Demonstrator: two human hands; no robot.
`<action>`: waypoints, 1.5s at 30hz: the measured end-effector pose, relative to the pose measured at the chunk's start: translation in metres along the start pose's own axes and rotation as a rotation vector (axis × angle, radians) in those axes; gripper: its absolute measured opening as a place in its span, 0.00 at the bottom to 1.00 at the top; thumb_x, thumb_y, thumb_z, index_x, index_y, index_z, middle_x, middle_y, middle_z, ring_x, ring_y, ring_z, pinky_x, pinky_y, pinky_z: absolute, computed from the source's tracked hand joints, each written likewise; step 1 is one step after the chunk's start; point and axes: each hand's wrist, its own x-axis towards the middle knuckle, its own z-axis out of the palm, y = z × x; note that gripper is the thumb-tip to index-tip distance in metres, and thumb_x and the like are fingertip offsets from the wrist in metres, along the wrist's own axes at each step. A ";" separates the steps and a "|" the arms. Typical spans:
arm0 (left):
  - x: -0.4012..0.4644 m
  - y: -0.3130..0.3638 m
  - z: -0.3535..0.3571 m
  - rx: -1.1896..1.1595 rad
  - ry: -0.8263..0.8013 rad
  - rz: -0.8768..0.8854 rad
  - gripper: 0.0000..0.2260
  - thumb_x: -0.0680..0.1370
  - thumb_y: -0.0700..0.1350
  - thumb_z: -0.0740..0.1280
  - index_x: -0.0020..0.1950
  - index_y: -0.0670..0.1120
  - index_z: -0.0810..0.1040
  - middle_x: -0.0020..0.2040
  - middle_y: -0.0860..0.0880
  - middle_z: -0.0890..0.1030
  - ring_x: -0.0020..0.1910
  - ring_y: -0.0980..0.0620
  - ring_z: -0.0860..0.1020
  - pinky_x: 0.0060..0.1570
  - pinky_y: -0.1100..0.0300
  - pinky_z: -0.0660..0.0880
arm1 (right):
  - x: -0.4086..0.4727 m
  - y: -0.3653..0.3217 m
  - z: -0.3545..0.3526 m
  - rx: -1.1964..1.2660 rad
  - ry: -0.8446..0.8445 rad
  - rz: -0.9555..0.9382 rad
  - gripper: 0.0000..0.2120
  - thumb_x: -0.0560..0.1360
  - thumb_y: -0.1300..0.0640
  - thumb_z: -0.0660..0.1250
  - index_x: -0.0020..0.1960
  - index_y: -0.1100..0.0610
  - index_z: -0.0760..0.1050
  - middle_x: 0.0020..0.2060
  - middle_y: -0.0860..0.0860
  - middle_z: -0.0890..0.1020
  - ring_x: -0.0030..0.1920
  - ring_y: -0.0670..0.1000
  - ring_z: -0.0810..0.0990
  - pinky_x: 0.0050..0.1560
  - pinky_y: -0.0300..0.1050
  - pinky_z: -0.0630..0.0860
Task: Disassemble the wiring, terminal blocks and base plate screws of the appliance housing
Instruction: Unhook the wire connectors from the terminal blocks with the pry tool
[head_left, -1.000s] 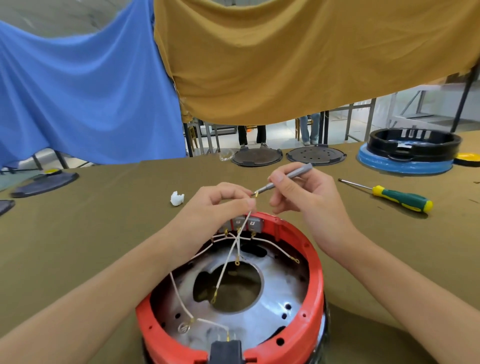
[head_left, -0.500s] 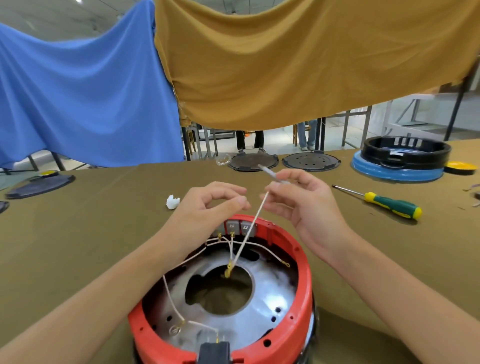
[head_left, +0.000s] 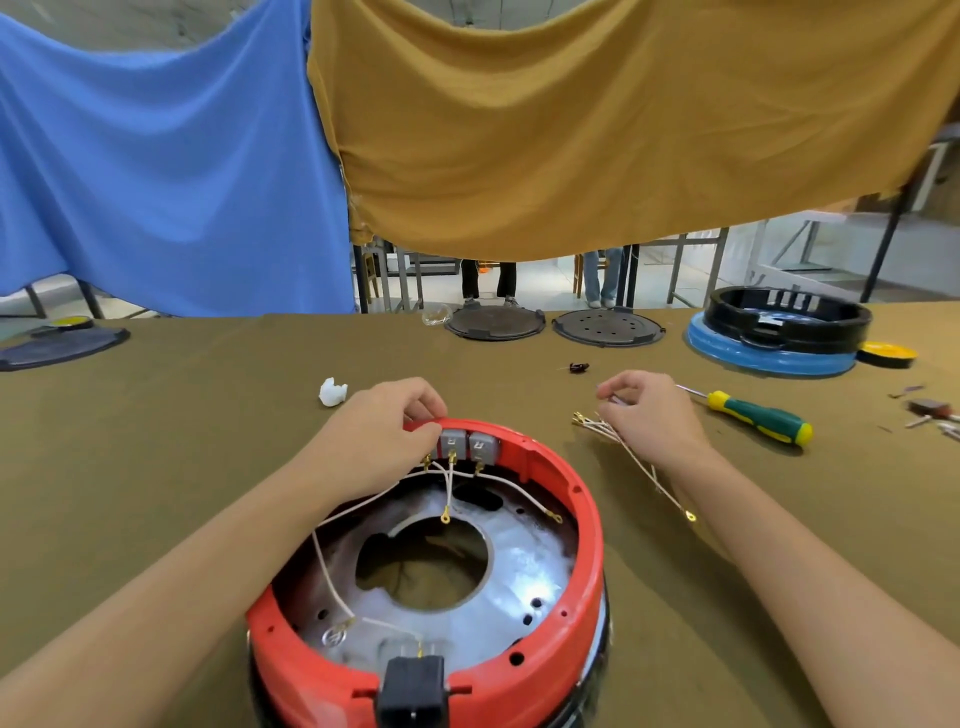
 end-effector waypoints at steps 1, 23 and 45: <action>0.000 0.001 -0.001 -0.004 -0.003 0.001 0.08 0.77 0.43 0.66 0.46 0.57 0.77 0.42 0.57 0.82 0.41 0.59 0.80 0.46 0.57 0.77 | 0.001 0.002 0.000 -0.032 0.031 -0.019 0.07 0.77 0.60 0.69 0.49 0.48 0.80 0.49 0.46 0.81 0.42 0.49 0.81 0.41 0.44 0.77; 0.004 -0.018 -0.013 -0.020 -0.151 0.185 0.09 0.81 0.41 0.64 0.49 0.56 0.73 0.45 0.53 0.81 0.45 0.53 0.80 0.54 0.49 0.77 | -0.056 -0.059 0.006 0.757 -0.357 -0.359 0.09 0.81 0.64 0.64 0.50 0.72 0.76 0.34 0.57 0.83 0.37 0.52 0.82 0.45 0.45 0.81; -0.016 0.018 0.009 0.082 -0.001 0.134 0.08 0.70 0.54 0.75 0.33 0.54 0.81 0.61 0.55 0.76 0.64 0.64 0.71 0.58 0.62 0.69 | -0.063 -0.058 0.007 0.349 -0.283 -0.635 0.08 0.81 0.60 0.66 0.43 0.59 0.77 0.33 0.52 0.81 0.33 0.49 0.81 0.34 0.40 0.74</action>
